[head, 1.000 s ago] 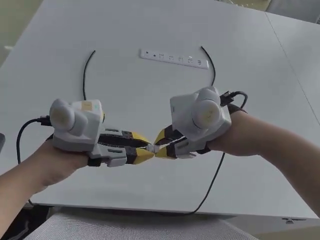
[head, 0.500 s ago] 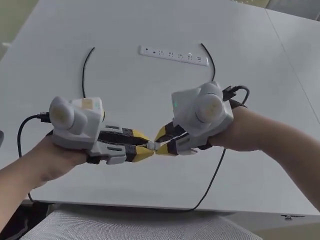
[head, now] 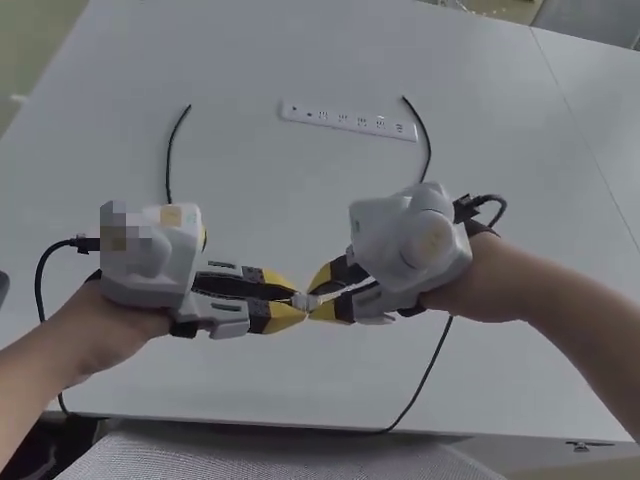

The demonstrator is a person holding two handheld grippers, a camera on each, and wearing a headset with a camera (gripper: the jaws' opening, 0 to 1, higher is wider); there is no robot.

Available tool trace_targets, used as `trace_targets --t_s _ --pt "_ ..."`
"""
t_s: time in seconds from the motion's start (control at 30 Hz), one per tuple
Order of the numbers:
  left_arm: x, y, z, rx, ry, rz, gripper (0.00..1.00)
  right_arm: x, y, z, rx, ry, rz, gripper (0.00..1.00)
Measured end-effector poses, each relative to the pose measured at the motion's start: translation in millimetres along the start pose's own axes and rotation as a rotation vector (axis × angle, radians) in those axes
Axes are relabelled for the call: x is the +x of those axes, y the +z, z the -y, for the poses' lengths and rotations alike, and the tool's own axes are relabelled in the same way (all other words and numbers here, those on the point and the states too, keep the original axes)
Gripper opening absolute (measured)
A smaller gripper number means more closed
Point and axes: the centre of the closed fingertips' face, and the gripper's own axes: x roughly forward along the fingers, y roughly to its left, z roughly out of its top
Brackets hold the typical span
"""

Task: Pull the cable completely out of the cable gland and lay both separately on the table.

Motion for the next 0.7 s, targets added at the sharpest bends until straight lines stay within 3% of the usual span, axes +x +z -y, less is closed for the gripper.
trace_targets --t_s 0.13,0.33,0.43,0.5,0.53,0.57,0.6,0.7 --pt "-1.2 2.0 -1.3 -0.006 0.002 0.003 0.15 -1.6 1.3 2.5 0.021 -0.006 0.028 0.08" --pt "-3.8 6.6 -2.1 0.000 0.006 0.014 0.15 -7.0 2.3 5.4 0.152 0.017 0.119 0.08" --pt "-4.3 5.8 -2.3 0.010 0.006 0.004 0.15 -11.7 1.1 6.6 0.259 0.059 0.189 0.10" --pt "-4.3 7.5 -2.3 0.039 0.007 0.007 0.15 -18.8 4.4 11.0 0.355 0.085 0.269 0.10" --pt "-4.2 10.2 -1.6 0.066 0.008 0.016 0.15 -23.6 8.0 10.8 0.435 0.130 0.328 0.11" --pt "-4.1 10.5 -1.0 0.061 0.007 0.016 0.15 -25.9 8.6 13.0 0.476 0.143 0.356 0.13" --pt "-3.8 11.2 -1.3 0.056 0.007 0.016 0.15 -28.0 7.3 17.5 0.497 0.144 0.383 0.13" --pt "-1.9 13.7 -0.8 0.064 0.004 0.014 0.15 -31.2 9.3 15.3 0.581 0.213 0.435 0.16"
